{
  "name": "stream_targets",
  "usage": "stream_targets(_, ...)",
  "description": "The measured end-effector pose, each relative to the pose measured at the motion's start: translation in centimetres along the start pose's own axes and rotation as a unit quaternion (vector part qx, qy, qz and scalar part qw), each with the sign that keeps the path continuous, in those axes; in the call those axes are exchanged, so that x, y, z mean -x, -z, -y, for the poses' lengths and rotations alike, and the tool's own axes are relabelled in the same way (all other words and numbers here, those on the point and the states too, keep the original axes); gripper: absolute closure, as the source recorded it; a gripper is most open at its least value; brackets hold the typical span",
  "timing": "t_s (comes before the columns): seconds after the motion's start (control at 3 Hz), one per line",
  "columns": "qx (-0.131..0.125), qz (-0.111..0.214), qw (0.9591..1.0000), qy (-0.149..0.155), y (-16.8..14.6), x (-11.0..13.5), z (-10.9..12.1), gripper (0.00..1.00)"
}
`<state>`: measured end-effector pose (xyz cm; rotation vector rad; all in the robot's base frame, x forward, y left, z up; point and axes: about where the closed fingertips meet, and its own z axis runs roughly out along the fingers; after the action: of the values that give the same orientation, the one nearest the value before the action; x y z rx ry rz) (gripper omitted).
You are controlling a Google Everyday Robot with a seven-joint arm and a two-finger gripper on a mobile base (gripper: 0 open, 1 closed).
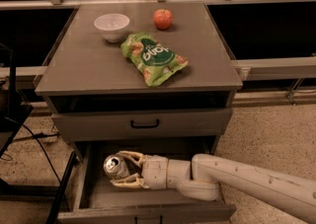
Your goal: Place 7up can into middle drawer
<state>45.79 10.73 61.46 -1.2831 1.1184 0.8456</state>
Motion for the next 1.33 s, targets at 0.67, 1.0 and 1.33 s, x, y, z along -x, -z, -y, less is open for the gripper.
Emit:
stream_targets(0.67, 0.012, -0.005, 0.9999, 0.006, -0.2, -1.7, -0.1, 1.00)
stream_targets(1.0, 0.026, -0.002, 0.9996, 0.007, -0.2, -4.5, 0.4, 1.00)
stream_targets(1.33, 0.030, 0.004, 0.9995, 0.009, 0.0, -6.3, 0.8, 1.00)
